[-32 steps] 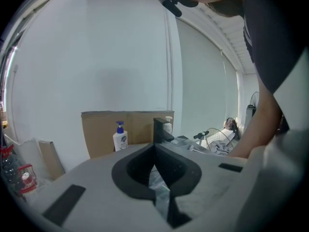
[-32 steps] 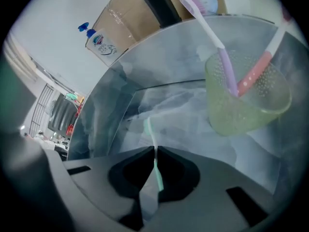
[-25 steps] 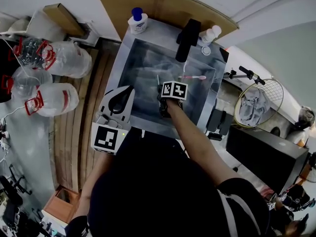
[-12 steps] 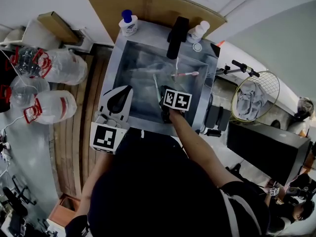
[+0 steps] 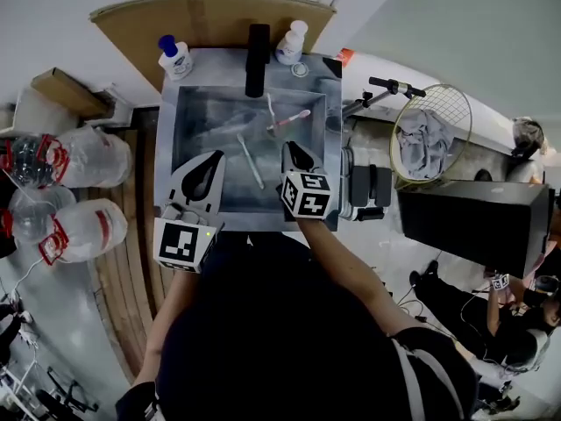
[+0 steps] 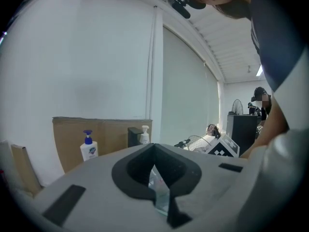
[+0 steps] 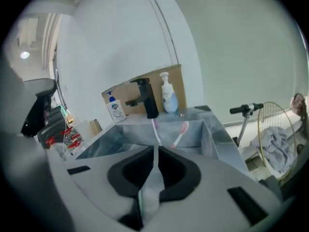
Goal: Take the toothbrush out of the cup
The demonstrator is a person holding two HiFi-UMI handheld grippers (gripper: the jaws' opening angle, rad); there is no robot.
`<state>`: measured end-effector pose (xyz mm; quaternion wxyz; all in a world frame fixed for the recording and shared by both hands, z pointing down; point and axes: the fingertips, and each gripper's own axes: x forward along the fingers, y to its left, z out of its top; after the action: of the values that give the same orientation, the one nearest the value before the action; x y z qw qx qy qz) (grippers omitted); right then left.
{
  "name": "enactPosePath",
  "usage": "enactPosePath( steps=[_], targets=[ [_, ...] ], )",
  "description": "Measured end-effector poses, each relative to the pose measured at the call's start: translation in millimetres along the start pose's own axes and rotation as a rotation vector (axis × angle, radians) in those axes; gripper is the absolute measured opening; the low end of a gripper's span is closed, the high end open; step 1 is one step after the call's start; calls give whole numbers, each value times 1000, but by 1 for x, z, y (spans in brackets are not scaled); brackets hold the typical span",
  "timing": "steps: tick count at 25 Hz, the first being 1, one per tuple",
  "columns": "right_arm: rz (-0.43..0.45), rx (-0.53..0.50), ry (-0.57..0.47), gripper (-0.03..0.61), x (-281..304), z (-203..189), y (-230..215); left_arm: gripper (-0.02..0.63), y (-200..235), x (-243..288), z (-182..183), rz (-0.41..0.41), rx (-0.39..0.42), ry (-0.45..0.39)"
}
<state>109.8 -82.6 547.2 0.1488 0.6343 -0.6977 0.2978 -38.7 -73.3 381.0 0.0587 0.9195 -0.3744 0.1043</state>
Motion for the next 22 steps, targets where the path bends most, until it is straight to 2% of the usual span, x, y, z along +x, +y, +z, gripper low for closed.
enactPosePath(
  steps=[5, 9, 14, 20, 22],
  targets=[
    [-30, -165, -96, 43, -13, 30, 1, 20, -19, 14, 10, -60, 13, -25],
    [-11, -228, -113, 43, -3, 44, 7, 20, -21, 20, 8, -73, 21, -2],
    [12, -266, -61, 44, 23, 46, 14, 20, -13, 28, 6, -61, 7, 11],
    [13, -365, 31, 44, 55, 39, 21, 20, 7, 30, 3, -16, -6, 31],
    [14, -381, 53, 63, 65, 36, 21, 20, 12, 29, 1, 0, -17, 34]
  ],
)
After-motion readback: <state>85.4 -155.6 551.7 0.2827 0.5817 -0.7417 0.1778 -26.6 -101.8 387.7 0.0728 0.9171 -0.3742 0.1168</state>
